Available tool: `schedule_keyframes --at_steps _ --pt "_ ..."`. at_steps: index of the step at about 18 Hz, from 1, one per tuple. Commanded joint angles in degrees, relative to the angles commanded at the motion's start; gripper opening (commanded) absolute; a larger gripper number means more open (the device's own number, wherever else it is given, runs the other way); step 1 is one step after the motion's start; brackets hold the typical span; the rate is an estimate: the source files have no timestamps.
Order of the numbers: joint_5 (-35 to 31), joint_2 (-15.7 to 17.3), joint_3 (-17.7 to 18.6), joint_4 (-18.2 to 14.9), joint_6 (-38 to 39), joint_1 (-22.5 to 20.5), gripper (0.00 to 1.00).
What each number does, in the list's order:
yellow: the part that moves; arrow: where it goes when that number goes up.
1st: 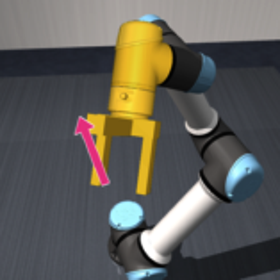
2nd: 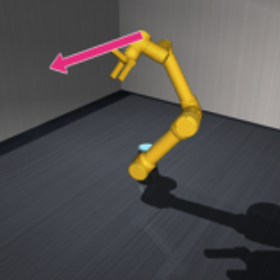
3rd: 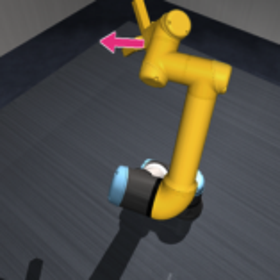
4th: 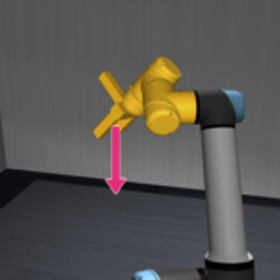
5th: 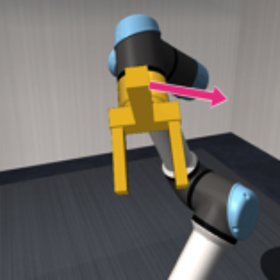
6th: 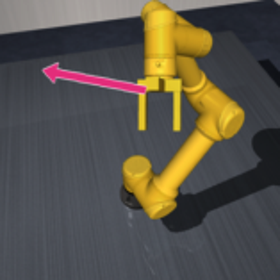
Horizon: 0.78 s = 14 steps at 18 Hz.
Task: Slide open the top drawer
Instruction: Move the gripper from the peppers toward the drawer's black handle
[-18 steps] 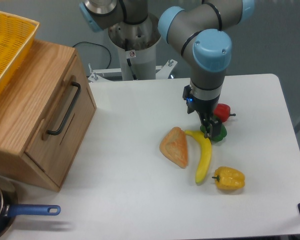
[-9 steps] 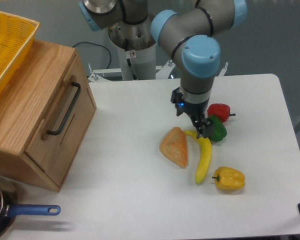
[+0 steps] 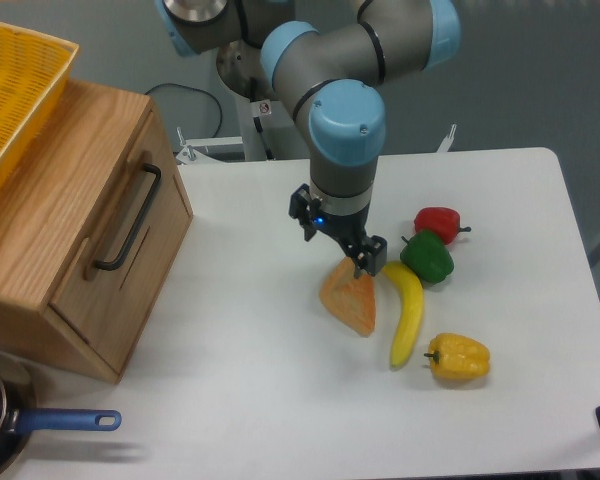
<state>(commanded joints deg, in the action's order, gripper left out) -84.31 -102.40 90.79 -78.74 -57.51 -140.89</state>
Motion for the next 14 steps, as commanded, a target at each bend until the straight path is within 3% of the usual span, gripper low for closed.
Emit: schedule_keyframes --at_steps 4,7,14 --pt "6.34 0.36 -1.67 -2.99 9.51 0.70 1.00" --pt "7.32 0.79 -2.20 -3.87 13.55 2.54 1.00" --pt "10.57 2.98 -2.20 -3.96 16.73 5.71 1.00"
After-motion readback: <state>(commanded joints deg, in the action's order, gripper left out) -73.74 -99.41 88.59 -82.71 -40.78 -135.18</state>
